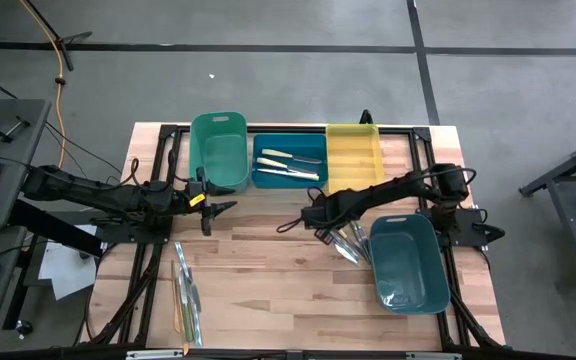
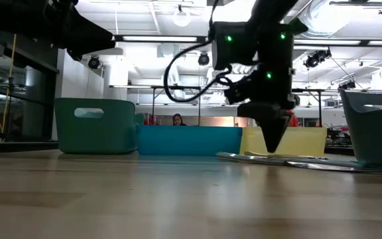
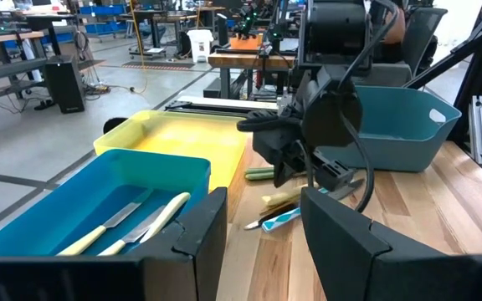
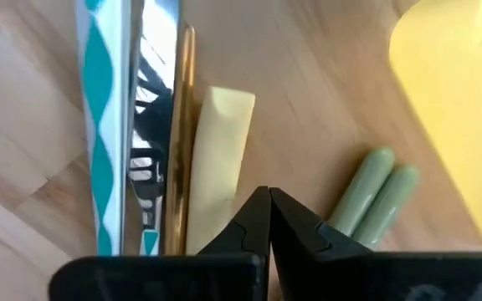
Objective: Sort silverware by color (type)
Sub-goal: Put the yellow knife into the blue bin
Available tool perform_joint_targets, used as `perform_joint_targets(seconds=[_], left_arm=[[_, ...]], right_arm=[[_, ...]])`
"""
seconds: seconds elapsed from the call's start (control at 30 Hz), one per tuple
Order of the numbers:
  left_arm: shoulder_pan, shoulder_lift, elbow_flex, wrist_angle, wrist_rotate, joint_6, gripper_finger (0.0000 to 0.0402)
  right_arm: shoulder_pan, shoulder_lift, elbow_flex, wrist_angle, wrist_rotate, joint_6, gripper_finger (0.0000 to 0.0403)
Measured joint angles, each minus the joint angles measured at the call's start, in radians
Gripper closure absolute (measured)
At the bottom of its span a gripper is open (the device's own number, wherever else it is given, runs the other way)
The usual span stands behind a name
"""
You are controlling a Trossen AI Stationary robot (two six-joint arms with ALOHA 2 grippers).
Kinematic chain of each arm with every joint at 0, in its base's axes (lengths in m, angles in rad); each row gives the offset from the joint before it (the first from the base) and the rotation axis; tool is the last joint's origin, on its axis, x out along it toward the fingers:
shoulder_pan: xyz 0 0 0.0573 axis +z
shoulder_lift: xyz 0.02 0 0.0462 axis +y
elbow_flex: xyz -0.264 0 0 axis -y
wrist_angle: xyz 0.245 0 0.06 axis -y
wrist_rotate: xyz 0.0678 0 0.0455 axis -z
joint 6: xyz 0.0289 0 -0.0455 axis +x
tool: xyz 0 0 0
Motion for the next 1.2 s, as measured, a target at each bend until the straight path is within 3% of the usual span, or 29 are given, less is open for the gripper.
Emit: perform_joint_targets(seconds=[0.2,0.53,0.97,1.2], left_arm=[[0.0,0.0,0.0,0.0,0.0,0.0,0.0257],[0.0,0.0,0.0,-0.005,0.001,-0.026,0.0257],[0.0,0.0,0.0,-0.008,0.001,-0.026,0.0257],[0.0,0.0,0.0,-0.008,0.001,-0.027,0.0257]], right_arm=[[0.019,-0.002,0.079,-0.017,0.063,-0.071,0.0403],[0.02,-0.003,0.064,0.063,0.033,-0.16,0.0398],[-0.034,-0.003,0.029,0.161,-0.018,-0.167,0.0252],[-0.073,-0.003,0.029,0.115,-0.061,-0.099,0.0239]])
